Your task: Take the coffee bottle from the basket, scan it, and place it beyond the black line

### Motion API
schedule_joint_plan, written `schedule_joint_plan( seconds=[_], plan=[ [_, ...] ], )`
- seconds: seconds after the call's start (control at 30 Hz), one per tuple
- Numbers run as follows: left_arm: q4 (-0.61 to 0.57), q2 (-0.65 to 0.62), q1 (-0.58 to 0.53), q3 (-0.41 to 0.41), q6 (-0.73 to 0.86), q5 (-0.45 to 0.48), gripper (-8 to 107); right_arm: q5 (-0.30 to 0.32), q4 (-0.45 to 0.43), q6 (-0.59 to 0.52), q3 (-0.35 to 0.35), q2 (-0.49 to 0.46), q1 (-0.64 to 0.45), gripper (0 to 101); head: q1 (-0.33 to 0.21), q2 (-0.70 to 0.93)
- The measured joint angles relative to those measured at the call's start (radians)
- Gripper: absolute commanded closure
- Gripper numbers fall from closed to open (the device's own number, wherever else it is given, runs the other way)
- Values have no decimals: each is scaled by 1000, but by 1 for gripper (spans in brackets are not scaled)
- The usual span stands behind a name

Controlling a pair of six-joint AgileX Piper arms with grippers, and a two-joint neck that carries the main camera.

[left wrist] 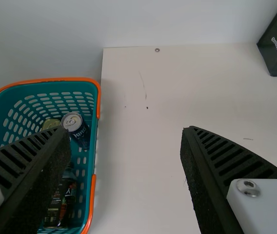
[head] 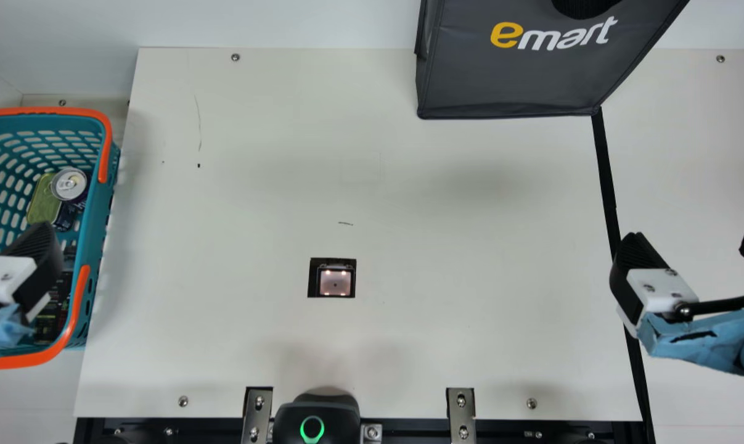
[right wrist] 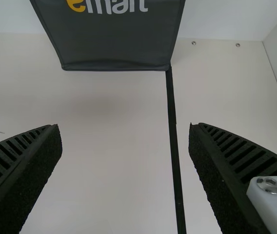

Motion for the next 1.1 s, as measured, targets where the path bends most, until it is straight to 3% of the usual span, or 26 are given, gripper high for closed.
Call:
schedule_joint_plan(
  seconds=[0.6,1.1],
  plan=[
    [0,0,0,0,0,0,9,0,0,0,0,0,0,10,0,341],
    [15,17,8,0,-13,-4,9,-1,0,0,0,0,0,10,-2,348]
  ],
)
